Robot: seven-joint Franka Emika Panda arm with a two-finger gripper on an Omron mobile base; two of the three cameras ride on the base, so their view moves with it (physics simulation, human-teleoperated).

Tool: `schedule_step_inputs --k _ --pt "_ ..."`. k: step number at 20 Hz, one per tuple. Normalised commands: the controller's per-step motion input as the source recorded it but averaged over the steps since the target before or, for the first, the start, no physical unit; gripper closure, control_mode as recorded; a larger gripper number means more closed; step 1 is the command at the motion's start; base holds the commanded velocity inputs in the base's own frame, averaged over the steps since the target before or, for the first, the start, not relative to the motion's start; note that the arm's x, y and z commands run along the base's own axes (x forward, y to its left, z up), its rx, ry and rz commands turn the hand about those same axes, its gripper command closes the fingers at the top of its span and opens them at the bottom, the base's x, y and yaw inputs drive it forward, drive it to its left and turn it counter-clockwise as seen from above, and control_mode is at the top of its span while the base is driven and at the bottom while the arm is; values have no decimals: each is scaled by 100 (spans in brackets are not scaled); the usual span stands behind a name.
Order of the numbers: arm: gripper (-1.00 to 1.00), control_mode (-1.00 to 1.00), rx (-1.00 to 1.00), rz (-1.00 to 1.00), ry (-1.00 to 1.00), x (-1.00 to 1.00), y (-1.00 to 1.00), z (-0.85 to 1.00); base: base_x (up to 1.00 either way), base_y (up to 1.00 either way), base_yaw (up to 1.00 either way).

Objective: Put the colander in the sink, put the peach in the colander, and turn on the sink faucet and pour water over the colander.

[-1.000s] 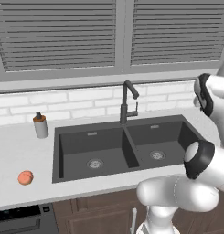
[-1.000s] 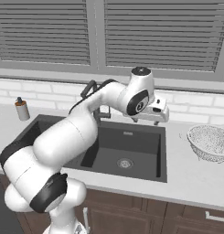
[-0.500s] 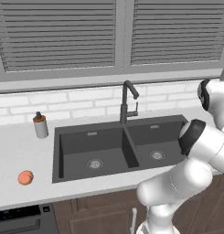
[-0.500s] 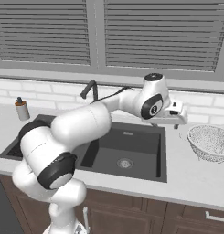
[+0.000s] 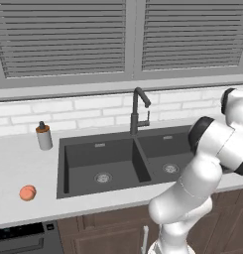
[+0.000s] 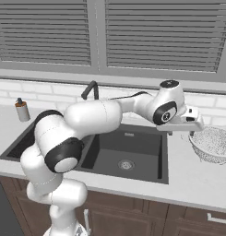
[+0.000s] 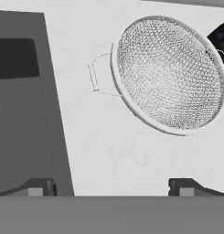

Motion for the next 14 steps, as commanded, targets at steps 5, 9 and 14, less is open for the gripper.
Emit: schedule_step_inputs --k 5,9,14 --pt "-100 -100 0 5 3 16 -22 -18 0 0 0" --pt "-100 -100 0 12 2 17 -28 -28 0 0 0" --pt "-100 -100 -1 15 1 8 -36 -37 0 0 0"
